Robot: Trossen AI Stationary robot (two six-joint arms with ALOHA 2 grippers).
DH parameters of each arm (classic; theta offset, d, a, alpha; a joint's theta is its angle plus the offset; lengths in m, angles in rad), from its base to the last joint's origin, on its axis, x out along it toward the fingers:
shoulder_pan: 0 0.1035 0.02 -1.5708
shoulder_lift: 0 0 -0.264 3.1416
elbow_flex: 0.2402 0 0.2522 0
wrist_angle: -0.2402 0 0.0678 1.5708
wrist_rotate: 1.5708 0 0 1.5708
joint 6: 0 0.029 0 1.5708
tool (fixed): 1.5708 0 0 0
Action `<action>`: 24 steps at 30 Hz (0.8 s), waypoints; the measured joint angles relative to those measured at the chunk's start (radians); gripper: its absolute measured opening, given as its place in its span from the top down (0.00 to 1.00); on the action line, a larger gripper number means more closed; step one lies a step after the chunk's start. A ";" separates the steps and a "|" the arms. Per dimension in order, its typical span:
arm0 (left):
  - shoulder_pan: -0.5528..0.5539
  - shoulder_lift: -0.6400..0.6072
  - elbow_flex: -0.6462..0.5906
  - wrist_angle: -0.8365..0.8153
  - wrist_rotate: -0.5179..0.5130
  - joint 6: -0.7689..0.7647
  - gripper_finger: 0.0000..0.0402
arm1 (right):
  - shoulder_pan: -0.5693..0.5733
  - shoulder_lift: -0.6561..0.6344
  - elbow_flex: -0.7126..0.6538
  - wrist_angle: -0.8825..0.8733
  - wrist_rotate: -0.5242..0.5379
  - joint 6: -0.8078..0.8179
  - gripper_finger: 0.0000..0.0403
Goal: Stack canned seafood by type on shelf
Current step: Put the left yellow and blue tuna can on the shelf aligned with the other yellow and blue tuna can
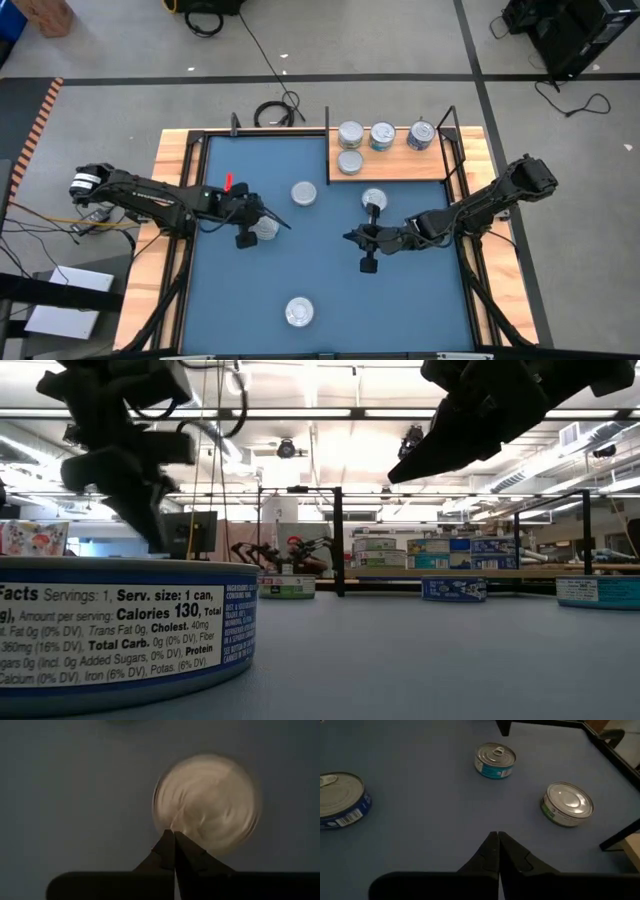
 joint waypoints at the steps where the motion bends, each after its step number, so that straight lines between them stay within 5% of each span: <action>1: 0.000 0.000 0.000 -0.029 0.001 -0.011 1.00 | 0.000 0.000 0.000 0.000 0.000 0.007 0.99; 6: 0.000 0.000 -0.001 -0.098 -0.021 -0.068 1.00 | -0.002 0.000 0.000 0.001 0.000 0.005 0.99; 17: 0.033 -0.002 -0.123 0.101 -0.014 -0.118 1.00 | -0.005 0.017 0.000 0.075 -0.014 0.007 1.00; 24: 0.034 -0.011 -0.185 0.268 0.020 -0.119 1.00 | -0.022 0.158 0.000 0.227 -0.016 -0.037 1.00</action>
